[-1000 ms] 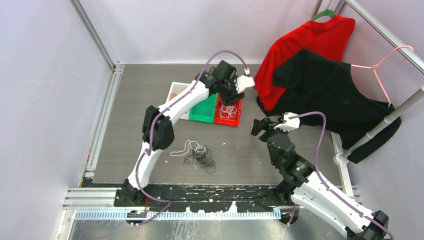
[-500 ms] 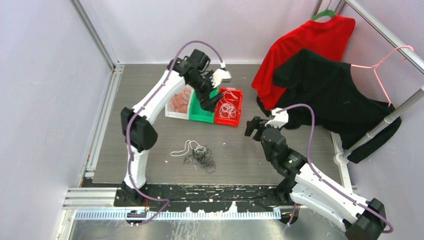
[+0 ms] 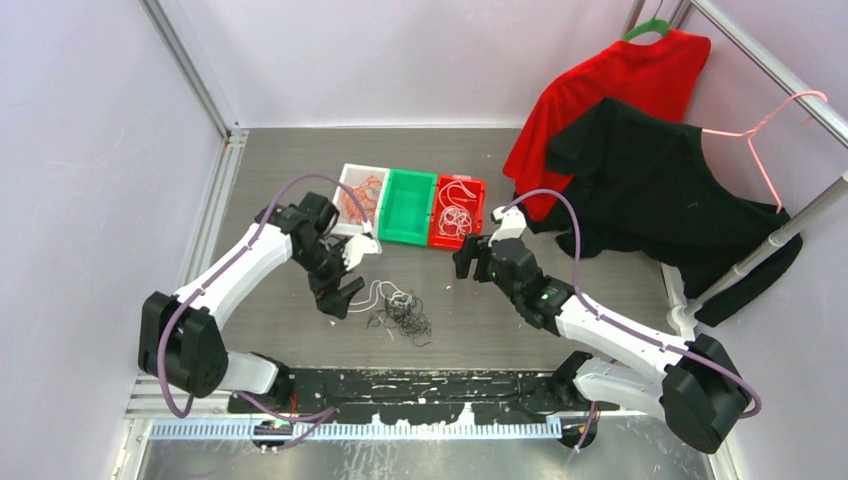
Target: Untangle the cables
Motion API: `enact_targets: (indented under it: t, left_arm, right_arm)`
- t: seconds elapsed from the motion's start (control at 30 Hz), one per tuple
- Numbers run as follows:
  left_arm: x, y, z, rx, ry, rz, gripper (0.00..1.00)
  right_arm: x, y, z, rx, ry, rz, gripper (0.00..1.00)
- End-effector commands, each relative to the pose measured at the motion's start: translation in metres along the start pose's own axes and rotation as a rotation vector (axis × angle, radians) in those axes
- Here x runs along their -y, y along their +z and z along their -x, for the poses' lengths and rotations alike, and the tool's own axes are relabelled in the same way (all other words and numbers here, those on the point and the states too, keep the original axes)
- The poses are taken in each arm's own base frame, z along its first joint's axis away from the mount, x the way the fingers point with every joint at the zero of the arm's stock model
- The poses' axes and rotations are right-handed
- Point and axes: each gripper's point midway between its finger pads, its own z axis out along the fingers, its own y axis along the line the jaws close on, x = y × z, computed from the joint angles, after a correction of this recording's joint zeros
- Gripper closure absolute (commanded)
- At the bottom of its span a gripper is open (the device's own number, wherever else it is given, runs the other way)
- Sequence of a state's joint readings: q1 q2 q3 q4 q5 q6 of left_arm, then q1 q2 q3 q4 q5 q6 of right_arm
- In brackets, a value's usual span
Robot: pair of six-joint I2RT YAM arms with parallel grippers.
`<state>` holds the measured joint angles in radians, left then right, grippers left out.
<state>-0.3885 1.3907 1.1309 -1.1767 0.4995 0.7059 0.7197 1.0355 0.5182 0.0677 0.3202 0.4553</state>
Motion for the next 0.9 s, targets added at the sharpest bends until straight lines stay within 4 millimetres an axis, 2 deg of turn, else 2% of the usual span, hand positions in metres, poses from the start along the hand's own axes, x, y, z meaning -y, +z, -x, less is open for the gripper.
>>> enact_targets:
  t: [0.0,0.23,0.4,0.53,0.73,0.87]
  left_arm:
    - [-0.018,0.021,0.003,0.066,0.089,0.063,0.19]
    - [-0.042,0.058,-0.001,0.065,0.045,0.065,0.29]
    - [-0.042,0.077,-0.001,0.066,0.059,0.054,0.33]
    - [-0.045,0.088,-0.008,0.043,0.077,0.072,0.41]
    - [-0.048,0.090,-0.011,0.045,0.087,0.111,0.65]
    - [-0.049,0.077,-0.001,0.073,0.104,0.174,0.93]
  right_arm:
    - [-0.030,0.000,0.032,0.086,0.049,0.113,0.20]
    - [-0.027,0.000,0.026,0.076,0.053,0.111,0.22]
    - [-0.028,0.003,0.024,0.071,0.061,0.110,0.24]
    - [-0.029,0.006,0.023,0.069,0.068,0.112,0.26]
    - [-0.037,0.010,0.027,0.068,0.070,0.133,0.29]
    - [-0.050,0.013,0.033,0.062,0.066,0.179,0.31]
